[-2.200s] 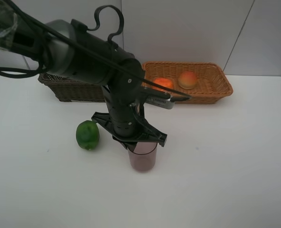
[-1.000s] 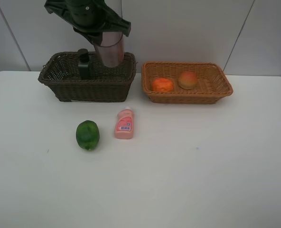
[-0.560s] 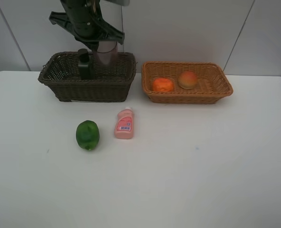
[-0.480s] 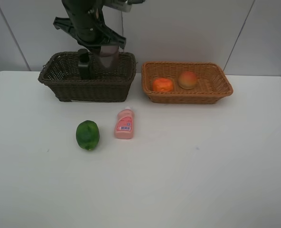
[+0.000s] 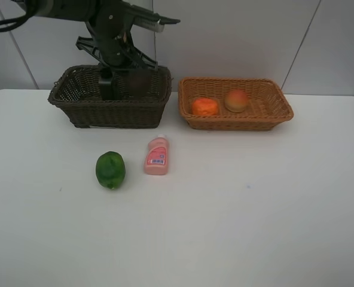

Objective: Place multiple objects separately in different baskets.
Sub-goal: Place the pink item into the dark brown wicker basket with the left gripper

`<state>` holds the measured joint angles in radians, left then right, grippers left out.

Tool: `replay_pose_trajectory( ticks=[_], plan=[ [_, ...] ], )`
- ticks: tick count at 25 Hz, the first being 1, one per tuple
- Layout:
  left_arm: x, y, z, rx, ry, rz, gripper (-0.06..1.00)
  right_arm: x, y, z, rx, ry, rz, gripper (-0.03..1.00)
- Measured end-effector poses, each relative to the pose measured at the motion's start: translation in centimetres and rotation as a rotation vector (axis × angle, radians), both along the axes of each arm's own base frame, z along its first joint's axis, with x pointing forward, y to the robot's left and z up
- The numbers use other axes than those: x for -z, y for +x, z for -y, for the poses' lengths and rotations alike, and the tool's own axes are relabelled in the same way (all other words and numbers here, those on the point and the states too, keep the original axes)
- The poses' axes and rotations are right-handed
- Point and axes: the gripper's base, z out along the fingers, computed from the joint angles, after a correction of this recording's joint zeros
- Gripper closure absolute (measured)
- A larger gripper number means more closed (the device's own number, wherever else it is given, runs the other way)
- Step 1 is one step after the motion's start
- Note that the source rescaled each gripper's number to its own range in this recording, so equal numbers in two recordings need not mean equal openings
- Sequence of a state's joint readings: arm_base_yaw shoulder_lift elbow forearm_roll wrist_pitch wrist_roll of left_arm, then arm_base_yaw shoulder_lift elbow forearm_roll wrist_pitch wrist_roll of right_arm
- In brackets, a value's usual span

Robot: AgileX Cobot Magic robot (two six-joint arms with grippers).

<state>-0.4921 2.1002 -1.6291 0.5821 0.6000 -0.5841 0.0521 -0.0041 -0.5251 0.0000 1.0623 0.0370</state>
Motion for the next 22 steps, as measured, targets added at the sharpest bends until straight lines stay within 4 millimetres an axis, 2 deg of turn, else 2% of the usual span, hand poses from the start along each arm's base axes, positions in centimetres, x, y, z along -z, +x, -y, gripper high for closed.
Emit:
replay_pose_trajectory(
  ticks=[3,7,9,11,16,18,22],
  plan=[
    [1.03,0.39,-0.23,0.007,0.028,-0.006,0.94,0.00,0.00,0.00,0.000,0.000,0.000,0.00],
    [1.26,0.60,-0.24,0.015,0.025,0.001,0.94,0.00,0.00,0.00,0.000,0.000,0.000,0.00],
    [1.24,0.64,-0.17,0.019,0.019,0.006,0.89,0.00,0.00,0.00,0.000,0.000,0.000,0.00],
    [1.23,0.66,-0.14,0.021,0.016,0.009,0.75,0.00,0.00,0.00,0.000,0.000,0.000,0.00],
    [1.24,0.65,-0.05,0.020,0.002,0.009,0.14,0.00,0.00,0.00,0.000,0.000,0.000,0.00],
    [1.24,0.65,-0.05,0.019,0.002,0.008,0.02,0.00,0.00,0.00,0.000,0.000,0.000,0.00],
    [1.28,0.60,-0.04,0.013,-0.004,0.001,-0.03,0.00,0.00,0.00,0.000,0.000,0.000,0.00]
  ],
)
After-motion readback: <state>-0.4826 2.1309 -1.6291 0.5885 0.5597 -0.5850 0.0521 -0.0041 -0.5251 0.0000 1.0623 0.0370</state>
